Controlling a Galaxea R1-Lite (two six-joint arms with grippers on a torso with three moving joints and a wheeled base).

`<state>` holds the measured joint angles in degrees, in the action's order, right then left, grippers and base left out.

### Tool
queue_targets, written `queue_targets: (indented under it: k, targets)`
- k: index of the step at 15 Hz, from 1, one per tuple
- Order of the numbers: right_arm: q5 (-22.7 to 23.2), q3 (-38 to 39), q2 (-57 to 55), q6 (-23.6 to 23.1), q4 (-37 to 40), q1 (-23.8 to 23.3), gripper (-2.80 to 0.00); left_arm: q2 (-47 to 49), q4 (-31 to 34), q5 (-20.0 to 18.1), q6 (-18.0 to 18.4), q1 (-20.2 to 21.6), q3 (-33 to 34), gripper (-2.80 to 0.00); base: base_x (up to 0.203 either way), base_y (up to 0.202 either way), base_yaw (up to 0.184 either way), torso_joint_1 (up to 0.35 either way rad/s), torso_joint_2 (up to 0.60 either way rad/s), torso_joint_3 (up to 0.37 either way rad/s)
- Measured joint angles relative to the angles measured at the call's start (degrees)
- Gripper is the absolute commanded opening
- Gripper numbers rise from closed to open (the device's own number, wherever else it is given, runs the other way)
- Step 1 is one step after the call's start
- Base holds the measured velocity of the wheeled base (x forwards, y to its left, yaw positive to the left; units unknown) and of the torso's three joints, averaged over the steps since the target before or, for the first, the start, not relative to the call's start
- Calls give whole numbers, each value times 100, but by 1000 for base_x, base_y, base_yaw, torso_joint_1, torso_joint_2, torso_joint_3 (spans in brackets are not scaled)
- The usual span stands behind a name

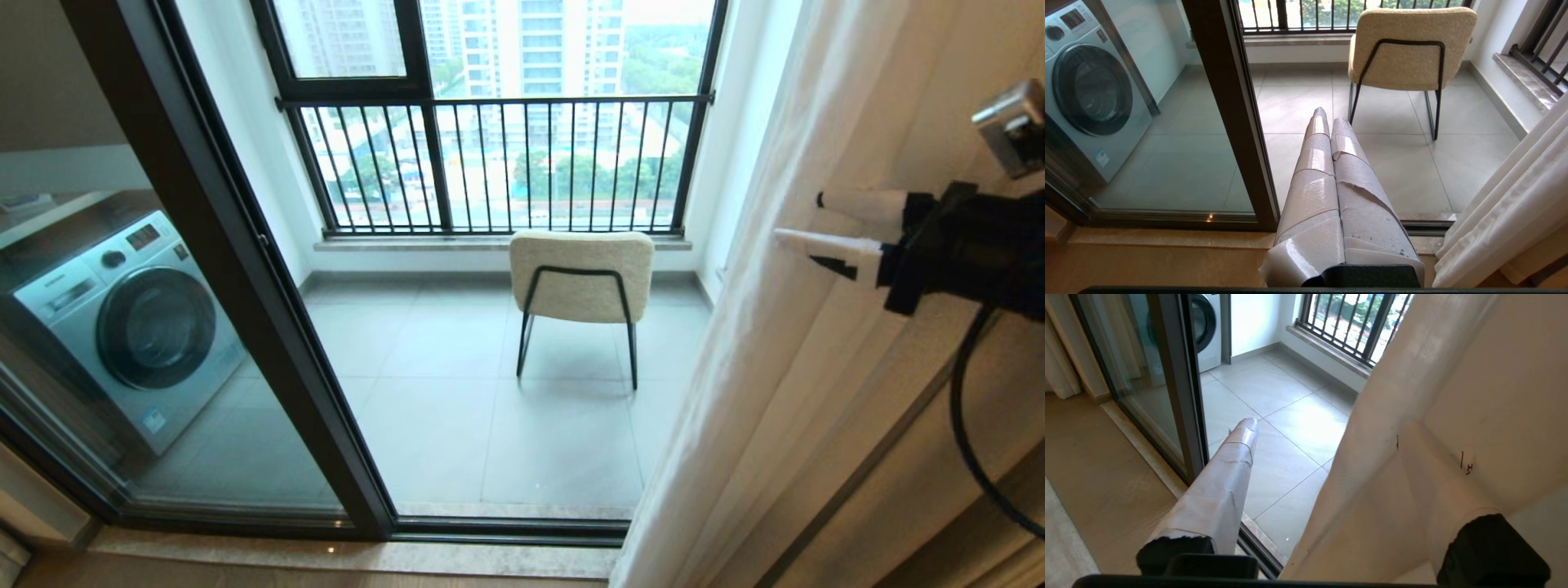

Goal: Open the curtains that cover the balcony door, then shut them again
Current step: Close the inner curtains on both sides

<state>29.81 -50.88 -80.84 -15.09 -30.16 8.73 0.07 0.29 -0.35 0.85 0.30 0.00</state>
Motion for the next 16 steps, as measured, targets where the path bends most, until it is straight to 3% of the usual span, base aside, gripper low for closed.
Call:
queue_targets:
  k: [7,13,16]
  targets:
    - [-1476,-1474,-1483,13,-267,-63,0,0,0,0,0,-1,0,-280,0,0,0,0,0,0]
    - [-1853,-2172,-2143,23,-429,-82,0,0,0,-1,2,-1,0,-280,0,0,0,0,0,0]
    - [-2417,-2337,-2351,27,-690,-116,0,0,0,0,0,-1,0,-280,0,0,0,0,0,0]
